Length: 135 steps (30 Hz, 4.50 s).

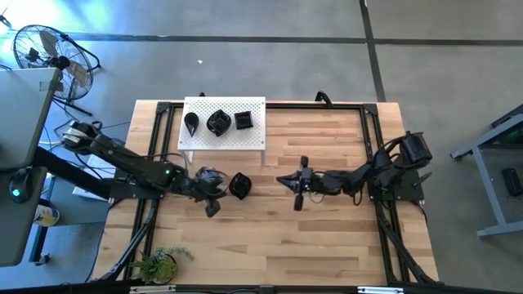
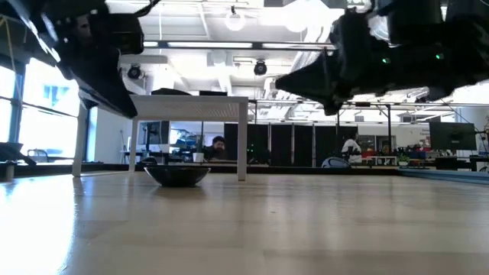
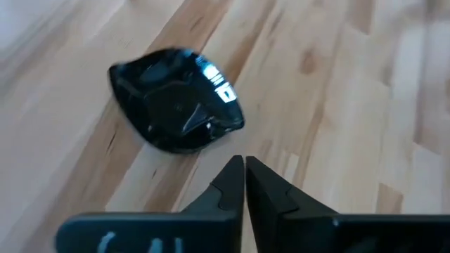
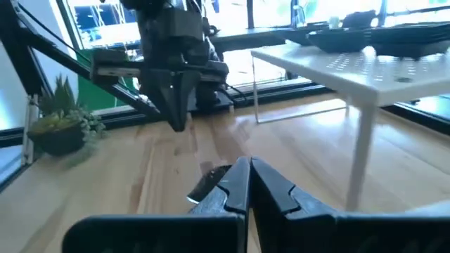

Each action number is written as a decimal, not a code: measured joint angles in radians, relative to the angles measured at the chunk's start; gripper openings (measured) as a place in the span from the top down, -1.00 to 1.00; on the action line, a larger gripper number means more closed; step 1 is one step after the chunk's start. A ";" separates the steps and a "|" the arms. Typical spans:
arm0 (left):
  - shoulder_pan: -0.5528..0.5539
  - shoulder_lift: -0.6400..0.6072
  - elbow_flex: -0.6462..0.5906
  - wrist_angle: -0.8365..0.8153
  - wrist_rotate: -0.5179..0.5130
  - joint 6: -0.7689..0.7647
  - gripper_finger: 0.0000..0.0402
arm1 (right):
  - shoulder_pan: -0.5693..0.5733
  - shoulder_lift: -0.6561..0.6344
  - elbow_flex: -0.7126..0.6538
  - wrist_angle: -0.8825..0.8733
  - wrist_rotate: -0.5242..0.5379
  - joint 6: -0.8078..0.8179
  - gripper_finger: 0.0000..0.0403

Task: Pick & Place Mini shaped plates
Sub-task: Stack the leaf-shaped plate on top of the leaf-shaped plate on the shelf

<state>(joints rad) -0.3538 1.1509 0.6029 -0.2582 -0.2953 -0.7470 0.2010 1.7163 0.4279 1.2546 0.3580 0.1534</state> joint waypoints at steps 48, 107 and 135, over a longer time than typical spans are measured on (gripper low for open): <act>0.002 0.555 0.400 -0.265 -0.105 0.751 0.70 | 0.025 -0.005 -0.078 0.105 -0.052 -0.050 0.99; -0.102 0.250 0.765 -0.897 -0.280 0.932 1.00 | 0.024 -0.005 -0.078 0.090 -0.054 -0.043 1.00; 0.538 -0.123 0.441 -0.617 -0.085 1.707 1.00 | 0.024 -0.005 -0.076 0.105 -0.042 -0.049 0.99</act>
<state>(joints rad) 0.1838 1.0277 1.0441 -0.8747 -0.3804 0.9600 0.2253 1.7115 0.3519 1.3594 0.3158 0.1040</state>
